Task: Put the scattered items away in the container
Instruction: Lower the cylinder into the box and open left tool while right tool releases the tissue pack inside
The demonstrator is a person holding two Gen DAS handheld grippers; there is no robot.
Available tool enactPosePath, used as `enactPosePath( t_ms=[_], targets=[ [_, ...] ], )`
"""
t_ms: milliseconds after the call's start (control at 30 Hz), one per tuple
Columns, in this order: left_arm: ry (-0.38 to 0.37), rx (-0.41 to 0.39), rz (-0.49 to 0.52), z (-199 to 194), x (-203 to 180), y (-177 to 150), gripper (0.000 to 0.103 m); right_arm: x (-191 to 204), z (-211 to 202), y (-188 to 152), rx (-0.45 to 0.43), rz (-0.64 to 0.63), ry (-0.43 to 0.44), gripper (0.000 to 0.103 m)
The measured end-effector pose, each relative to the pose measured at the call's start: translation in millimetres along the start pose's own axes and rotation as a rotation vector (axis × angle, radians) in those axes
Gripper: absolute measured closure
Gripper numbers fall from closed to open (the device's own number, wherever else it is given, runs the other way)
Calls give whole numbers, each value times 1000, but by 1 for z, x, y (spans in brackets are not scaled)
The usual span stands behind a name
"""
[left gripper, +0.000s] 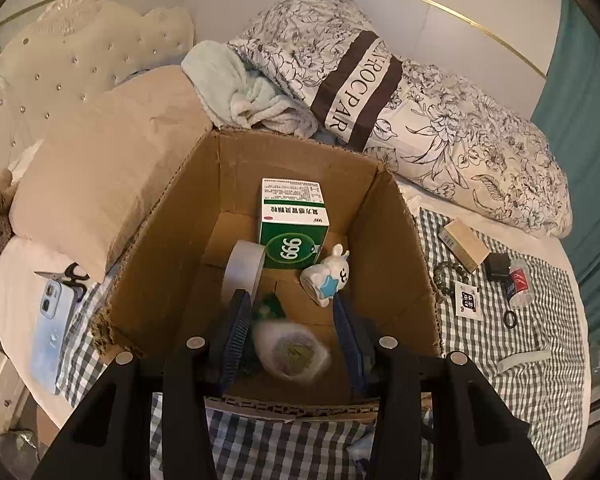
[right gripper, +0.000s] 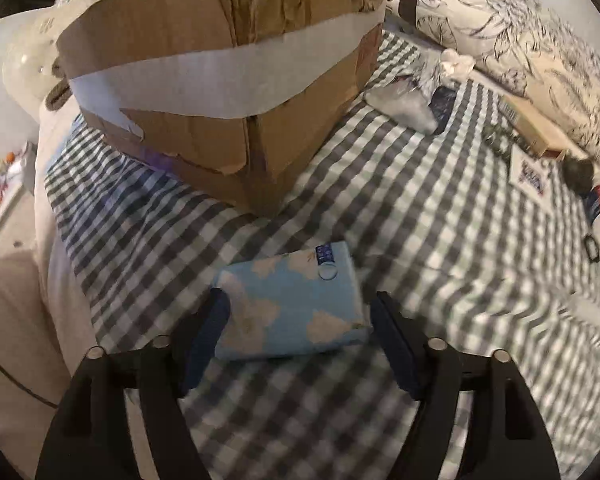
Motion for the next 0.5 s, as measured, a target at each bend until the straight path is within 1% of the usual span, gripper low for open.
enactPosePath(
  t_ms=[100, 167, 200, 233, 267, 300, 333, 367, 400, 500],
  targets=[
    [-2, -2, -2, -2, 0, 0, 59, 3, 10, 0, 20, 18, 40, 23],
    [-4, -3, -4, -3, 0, 0, 58, 7, 12, -2, 21, -1, 28, 23],
    [-4, -3, -5, -3, 0, 0, 58, 9, 11, -2, 9, -18, 14, 25],
    [-3, -1, -7, -3, 1, -1, 54, 11, 8, -3, -4, -30, 11, 31],
    [1, -1, -11, -4, 2, -2, 45, 13, 6, -3, -10, -36, 27, 53],
    [6, -2, -20, -5, 5, -2, 39, 15, 4, -2, -10, -38, 47, 65],
    [8, -5, -37, -6, 8, -2, 27, 15, 3, -2, -12, -38, 57, 67],
    [6, -10, -51, -7, 11, -3, 25, 15, 1, 0, -22, -38, 58, 75],
    [3, -15, -64, -9, 14, -3, 25, 14, -2, 2, -33, -40, 58, 79],
    [9, -14, -76, -11, 20, -3, 24, 15, -12, 3, -49, -40, 58, 83]
  ],
)
Point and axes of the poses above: each gripper's, at about its wrist camera, not at the fingertips, and z roughly the way its jaws point, x to its left, y to its top, the point moved 6 cm from there along z, roughly the way its jaws point, and after that the axes turned 2 degrees about x, right-handed, at the moved point
